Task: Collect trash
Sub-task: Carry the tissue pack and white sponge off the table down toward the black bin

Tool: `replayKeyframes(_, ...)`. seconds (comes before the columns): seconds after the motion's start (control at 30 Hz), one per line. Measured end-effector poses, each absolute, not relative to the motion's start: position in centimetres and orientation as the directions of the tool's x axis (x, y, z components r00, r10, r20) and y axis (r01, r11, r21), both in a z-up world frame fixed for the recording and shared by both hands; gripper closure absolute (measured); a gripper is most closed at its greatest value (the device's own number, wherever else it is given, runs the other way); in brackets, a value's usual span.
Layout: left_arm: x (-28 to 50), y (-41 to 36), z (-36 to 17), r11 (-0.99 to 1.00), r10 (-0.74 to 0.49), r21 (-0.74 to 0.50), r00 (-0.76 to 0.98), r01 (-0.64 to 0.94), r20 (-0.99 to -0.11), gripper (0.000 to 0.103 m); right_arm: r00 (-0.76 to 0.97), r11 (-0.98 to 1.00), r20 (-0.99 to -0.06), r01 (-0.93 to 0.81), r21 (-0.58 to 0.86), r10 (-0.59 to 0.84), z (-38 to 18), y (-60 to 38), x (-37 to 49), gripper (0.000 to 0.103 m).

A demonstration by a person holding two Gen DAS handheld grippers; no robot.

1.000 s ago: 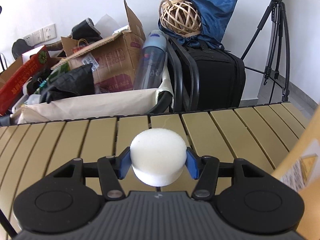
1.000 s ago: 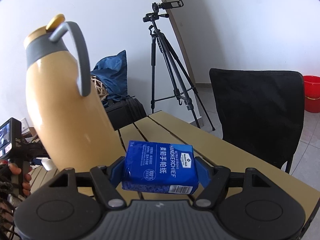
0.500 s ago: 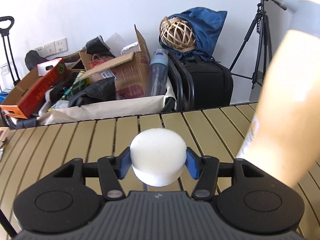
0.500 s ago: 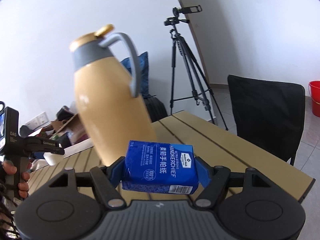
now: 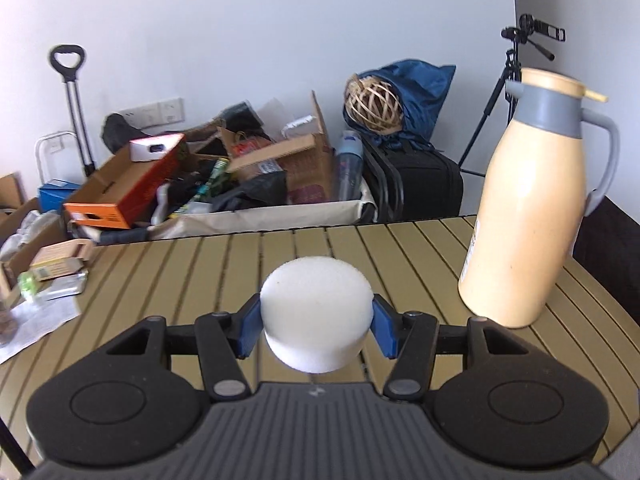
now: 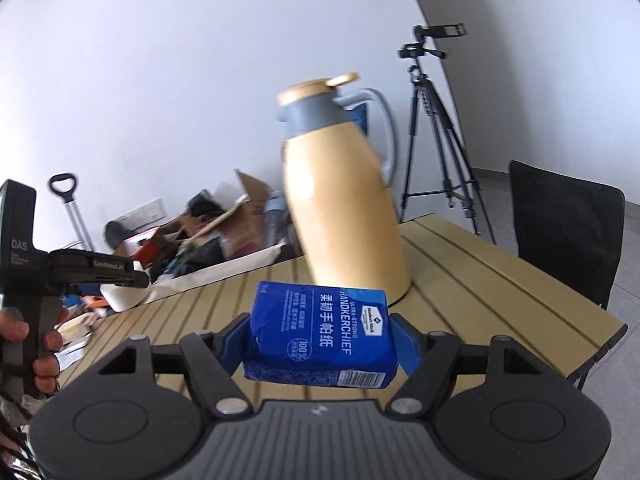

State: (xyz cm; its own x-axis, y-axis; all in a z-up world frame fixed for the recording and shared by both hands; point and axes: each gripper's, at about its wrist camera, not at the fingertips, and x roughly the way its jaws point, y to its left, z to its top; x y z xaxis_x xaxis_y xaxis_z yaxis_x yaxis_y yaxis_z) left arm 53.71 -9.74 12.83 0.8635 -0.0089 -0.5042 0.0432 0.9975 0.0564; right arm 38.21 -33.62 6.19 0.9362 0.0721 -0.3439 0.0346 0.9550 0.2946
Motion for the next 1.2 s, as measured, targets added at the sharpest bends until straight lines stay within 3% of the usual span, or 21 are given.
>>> replayKeyframes(0.8, 30.1, -2.5, 12.4, 0.997, -0.054, 0.026, 0.924, 0.069, -0.378, 0.046, 0.875, 0.968, -0.424, -0.163, 0.191, 0.231, 6.4, -22.4, 26.4, 0.031)
replayKeyframes(1.2, 24.5, -1.8, 7.6, 0.996, -0.061, 0.028, 0.907, 0.08, -0.417, 0.046, 0.811, 0.965, -0.522, -0.208, 0.16, 0.262, 2.8, -20.8, 24.3, 0.031)
